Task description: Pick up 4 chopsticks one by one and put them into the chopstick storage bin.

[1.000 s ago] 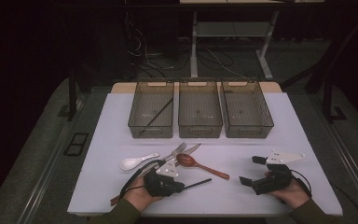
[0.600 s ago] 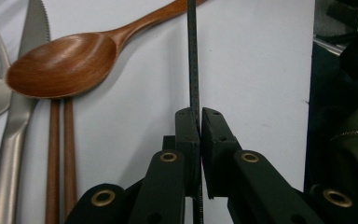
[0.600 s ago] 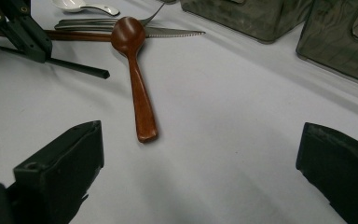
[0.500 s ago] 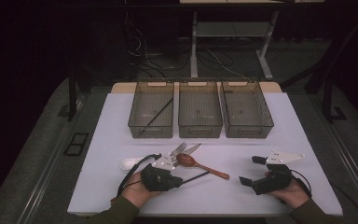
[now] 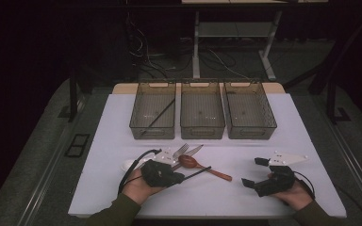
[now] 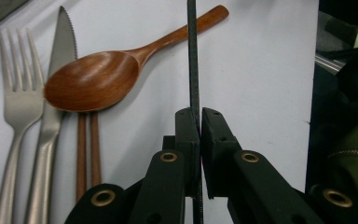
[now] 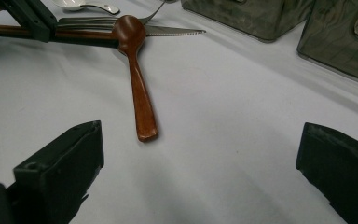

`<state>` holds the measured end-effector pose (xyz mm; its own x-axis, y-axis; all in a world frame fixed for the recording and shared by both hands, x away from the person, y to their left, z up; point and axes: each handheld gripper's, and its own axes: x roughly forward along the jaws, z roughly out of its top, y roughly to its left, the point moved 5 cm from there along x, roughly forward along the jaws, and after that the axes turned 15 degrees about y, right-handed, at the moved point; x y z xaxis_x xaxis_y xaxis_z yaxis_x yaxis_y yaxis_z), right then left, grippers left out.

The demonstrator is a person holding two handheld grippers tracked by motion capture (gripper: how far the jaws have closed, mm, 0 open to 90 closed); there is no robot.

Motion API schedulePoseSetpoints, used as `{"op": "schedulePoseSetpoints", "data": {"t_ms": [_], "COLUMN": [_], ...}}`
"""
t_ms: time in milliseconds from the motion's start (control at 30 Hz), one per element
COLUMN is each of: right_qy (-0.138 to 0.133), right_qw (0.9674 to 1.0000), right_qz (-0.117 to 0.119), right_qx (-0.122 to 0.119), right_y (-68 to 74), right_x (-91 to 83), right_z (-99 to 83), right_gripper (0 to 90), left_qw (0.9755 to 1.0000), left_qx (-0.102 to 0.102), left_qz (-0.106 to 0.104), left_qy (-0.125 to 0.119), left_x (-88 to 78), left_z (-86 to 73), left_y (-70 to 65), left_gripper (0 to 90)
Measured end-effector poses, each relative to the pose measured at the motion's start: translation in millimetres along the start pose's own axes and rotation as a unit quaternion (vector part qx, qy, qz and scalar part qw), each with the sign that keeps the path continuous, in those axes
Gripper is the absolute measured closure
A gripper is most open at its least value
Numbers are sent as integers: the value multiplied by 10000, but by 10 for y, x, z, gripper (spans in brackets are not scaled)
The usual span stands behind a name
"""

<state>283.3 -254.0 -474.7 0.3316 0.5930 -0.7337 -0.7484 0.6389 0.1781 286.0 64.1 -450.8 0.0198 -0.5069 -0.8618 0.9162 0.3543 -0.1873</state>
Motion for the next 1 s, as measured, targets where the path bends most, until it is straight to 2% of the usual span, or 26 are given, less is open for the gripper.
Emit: {"op": "schedulePoseSetpoints", "data": {"t_ms": [533, 767, 1000], "right_qy": [31, 37, 43], "right_qw": [10000, 10000, 10000], "right_qz": [9, 11, 23], "right_qx": [-18, -8, -20], "right_y": [5, 5, 1], "right_x": [14, 21, 18], "right_z": [-4, -2, -2], "right_gripper": [6, 6, 6], "left_qw": [9999, 9996, 9993], "left_qx": [-61, -146, -199], "left_qz": [64, 38, 99], "left_qy": [-140, -229, -313], "left_x": [-136, -181, -255], "left_z": [71, 106, 159], "left_y": [155, 228, 327], "left_gripper": [853, 853, 853]}}
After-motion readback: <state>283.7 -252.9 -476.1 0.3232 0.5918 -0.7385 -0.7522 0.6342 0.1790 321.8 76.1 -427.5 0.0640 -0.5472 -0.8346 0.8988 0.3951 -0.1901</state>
